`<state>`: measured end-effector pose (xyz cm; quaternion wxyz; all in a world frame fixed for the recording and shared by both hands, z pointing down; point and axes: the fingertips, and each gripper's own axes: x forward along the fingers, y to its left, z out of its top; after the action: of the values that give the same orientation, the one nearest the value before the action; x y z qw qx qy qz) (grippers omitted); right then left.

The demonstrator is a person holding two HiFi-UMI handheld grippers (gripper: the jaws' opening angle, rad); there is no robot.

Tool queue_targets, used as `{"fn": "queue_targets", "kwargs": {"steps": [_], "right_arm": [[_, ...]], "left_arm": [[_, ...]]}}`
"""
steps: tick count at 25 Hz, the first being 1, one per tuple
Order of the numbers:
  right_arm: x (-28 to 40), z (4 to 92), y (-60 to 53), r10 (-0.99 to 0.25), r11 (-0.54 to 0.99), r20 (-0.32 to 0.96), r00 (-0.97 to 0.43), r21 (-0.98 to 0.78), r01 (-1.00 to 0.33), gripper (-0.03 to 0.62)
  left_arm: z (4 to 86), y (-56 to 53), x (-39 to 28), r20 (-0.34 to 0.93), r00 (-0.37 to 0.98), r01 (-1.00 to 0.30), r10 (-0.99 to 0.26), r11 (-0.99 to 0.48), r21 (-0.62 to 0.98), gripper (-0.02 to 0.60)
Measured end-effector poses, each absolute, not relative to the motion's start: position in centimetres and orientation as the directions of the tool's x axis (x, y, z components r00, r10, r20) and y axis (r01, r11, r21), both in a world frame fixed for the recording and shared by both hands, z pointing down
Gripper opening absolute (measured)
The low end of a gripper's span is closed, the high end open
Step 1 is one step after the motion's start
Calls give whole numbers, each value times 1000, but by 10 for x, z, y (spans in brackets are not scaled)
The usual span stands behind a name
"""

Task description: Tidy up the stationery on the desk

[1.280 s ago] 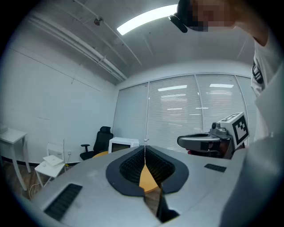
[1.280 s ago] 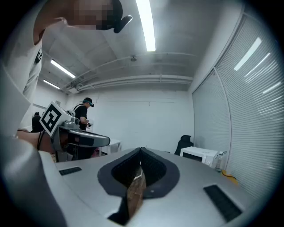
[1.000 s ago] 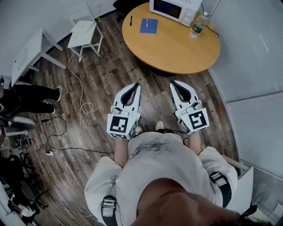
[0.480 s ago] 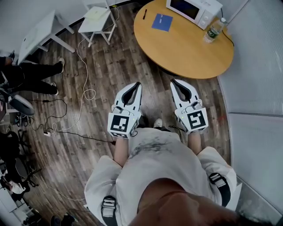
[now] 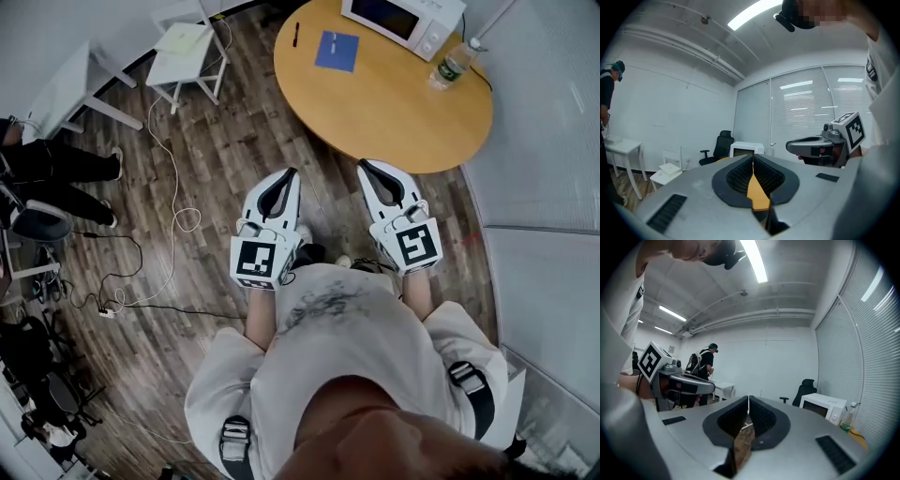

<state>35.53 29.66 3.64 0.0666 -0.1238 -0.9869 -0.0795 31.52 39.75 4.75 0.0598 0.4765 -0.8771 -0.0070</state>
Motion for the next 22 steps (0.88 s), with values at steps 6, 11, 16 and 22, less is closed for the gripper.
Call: {"fn": "queue_targets", "kwargs": {"steps": [6, 11, 16, 22], "right_arm": [[305, 36, 305, 177, 963, 159, -971, 173, 204, 63], [277, 43, 314, 150, 967, 173, -973, 180, 181, 64], [253, 50, 303, 127, 973, 187, -974, 166, 159, 64], [218, 59, 271, 114, 978, 187, -976, 151, 143, 64]], "left_arm": [[46, 400, 261, 90, -493, -864, -865, 499, 64, 14], [54, 405, 227, 99, -469, -876, -878, 476, 79, 14], [60, 391, 198, 104, -449, -885, -887, 458, 79, 14], [67, 361, 162, 117, -435, -892, -893, 445, 81, 14]]}}
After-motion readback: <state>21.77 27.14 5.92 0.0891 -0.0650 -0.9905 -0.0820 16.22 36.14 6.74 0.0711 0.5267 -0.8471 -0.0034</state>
